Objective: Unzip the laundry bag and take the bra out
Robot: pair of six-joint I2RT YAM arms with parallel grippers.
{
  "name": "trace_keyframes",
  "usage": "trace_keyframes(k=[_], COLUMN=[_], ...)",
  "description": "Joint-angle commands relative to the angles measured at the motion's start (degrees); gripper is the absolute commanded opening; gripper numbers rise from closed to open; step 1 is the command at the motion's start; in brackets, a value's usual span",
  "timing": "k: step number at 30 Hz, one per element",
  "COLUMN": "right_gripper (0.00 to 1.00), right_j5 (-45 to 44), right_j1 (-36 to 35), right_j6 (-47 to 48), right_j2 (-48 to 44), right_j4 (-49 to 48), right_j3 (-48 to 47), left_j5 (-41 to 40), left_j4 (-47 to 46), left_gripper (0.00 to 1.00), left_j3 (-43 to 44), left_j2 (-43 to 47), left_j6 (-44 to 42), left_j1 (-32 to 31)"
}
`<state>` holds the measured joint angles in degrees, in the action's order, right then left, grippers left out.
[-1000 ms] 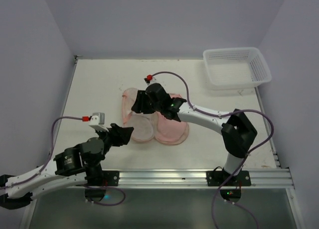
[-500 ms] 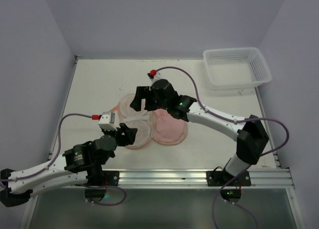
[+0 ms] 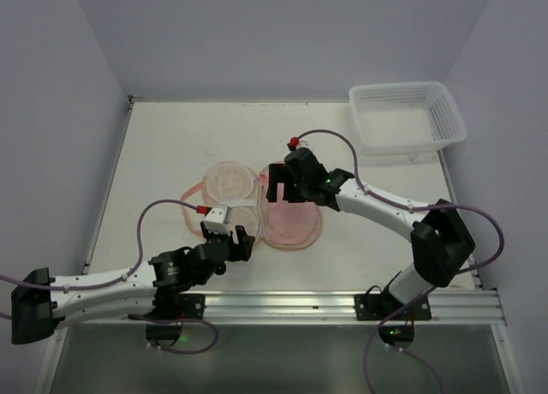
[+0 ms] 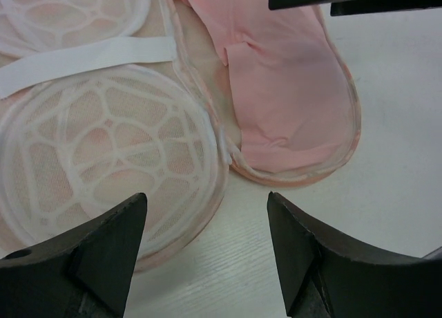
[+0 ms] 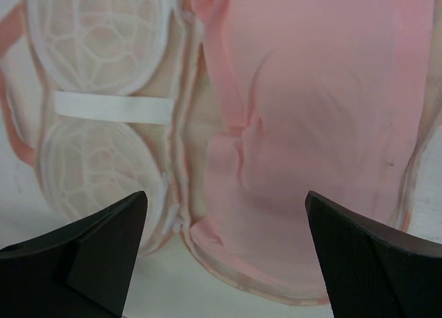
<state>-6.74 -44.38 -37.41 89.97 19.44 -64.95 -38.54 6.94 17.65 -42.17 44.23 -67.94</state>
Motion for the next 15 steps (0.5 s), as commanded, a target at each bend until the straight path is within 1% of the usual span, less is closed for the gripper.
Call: trace_keyframes(k=[1,6,15], right_gripper=[0.99,0.99,0.99], right_j5=[-2.22,-2.49,-0.38], right_j1=[-0.36,-0.36,0.35], right_j6=[0.41,1.11,4.98], right_j2=[1.08,1.87,6.26], right_j4=[3.05,4.29,4.73], right_j3=[0.52,2.37,-2.72], left_j5=[2.59,4.27,3.92], left_j4=[-10.89,-11.33,-12.13], left_gripper=[0.74,0.75,0.75], left_j3=[-2.0,-2.0,-2.36], left_j2=[-1.77,-2.13,-1.86], left_j6=[-1.86,-2.57,-3.18], left_j1=[-0.08,-0.09,0.0])
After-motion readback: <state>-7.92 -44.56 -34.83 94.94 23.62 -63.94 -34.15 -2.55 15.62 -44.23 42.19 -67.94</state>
